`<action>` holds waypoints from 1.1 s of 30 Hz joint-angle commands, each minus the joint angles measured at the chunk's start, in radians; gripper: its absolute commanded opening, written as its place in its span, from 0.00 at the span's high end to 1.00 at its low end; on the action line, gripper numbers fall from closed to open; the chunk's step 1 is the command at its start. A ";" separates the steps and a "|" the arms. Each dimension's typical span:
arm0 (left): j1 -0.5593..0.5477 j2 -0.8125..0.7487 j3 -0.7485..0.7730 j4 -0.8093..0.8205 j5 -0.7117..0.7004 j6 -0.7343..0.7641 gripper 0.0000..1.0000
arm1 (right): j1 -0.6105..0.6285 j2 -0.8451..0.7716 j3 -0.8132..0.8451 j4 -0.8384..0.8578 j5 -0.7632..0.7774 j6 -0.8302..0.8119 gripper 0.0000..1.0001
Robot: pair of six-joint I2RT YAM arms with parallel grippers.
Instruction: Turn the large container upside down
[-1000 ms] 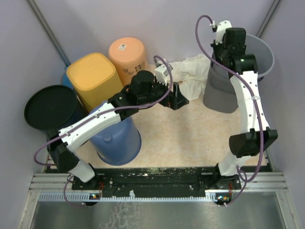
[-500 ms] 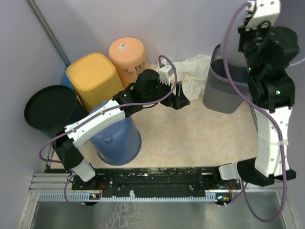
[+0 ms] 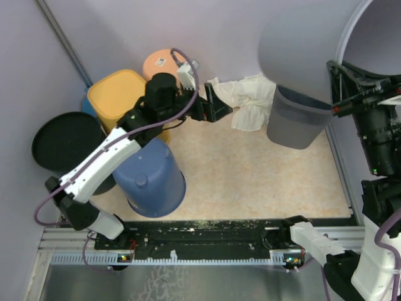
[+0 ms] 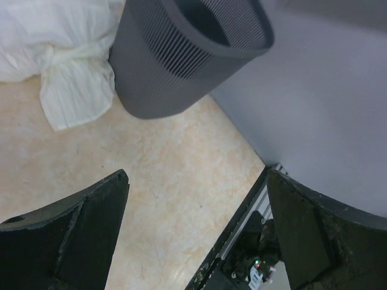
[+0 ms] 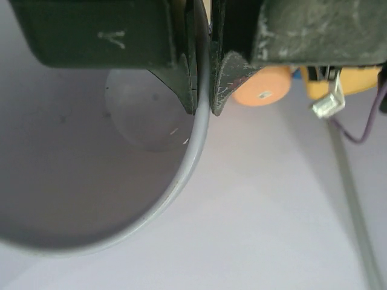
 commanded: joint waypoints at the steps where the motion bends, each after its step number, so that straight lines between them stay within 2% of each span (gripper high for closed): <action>1: 0.003 -0.150 0.056 0.011 -0.089 -0.005 0.00 | 0.004 -0.073 -0.088 0.067 -0.227 0.125 1.00; 6: 0.004 -0.258 -0.004 0.065 -0.187 0.003 0.00 | 0.004 -0.192 -0.229 0.000 -0.362 0.207 1.00; 9: 0.004 -0.289 -0.033 0.081 -0.187 0.019 0.00 | 0.005 -0.280 -0.395 -0.017 -0.391 0.300 1.00; 12: 0.003 -0.287 -0.059 0.083 -0.160 0.026 0.00 | 0.005 -0.419 -0.621 0.071 -0.404 0.475 1.00; 18: 0.001 -0.243 -0.091 0.054 -0.073 0.019 0.00 | 0.005 -0.702 -1.017 0.205 -0.225 0.817 1.00; 23: -0.004 -0.198 -0.110 0.029 -0.005 0.010 0.00 | 0.004 -0.871 -1.199 0.192 -0.031 0.978 1.00; 26: -0.011 -0.165 -0.111 0.006 0.022 0.015 0.00 | 0.003 -0.953 -1.320 0.194 0.028 1.086 1.00; 29: -0.013 -0.138 -0.094 -0.062 0.009 0.068 0.00 | 0.003 -0.947 -1.375 0.188 0.026 1.134 1.00; 33: 0.028 -0.086 -0.007 -0.255 -0.028 0.179 0.00 | 0.002 -0.956 -1.461 0.258 0.041 1.215 1.00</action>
